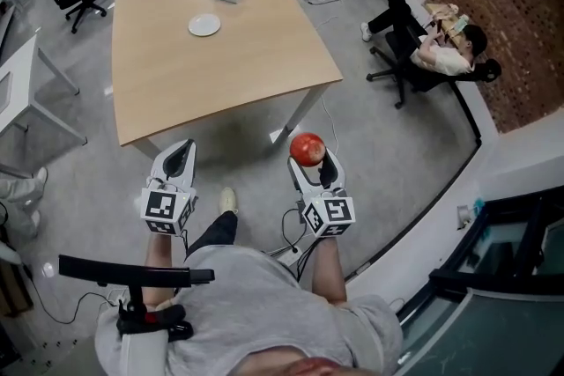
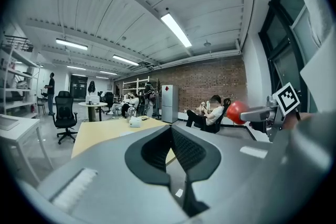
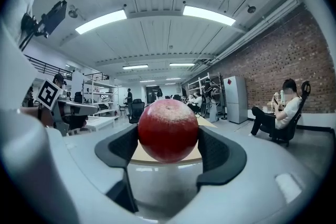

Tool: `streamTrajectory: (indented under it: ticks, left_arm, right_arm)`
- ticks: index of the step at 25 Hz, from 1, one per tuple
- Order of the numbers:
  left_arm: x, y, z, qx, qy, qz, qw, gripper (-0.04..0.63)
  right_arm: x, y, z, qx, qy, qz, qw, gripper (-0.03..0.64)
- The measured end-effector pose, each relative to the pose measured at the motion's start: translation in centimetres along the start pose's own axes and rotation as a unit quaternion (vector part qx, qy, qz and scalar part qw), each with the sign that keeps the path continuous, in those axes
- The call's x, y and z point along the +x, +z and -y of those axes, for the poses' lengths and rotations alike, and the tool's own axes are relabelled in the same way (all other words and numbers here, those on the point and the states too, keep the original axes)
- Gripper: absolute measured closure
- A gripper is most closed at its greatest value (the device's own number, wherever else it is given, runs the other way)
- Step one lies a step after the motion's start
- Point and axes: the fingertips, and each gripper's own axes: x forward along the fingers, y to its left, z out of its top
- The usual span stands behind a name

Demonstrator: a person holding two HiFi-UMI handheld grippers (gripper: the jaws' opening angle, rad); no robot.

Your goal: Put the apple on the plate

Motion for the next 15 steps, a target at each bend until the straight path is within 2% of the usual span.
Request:
streamTrajectory:
  ticks: [15]
  left_arm:
    - [11.2, 1.1, -6.6, -0.010, -0.008, -0.013, 0.9998, 0.575]
  right_arm:
    - [11.9, 1.1, 3.4, 0.000, -0.004, -0.021, 1.000, 0.256]
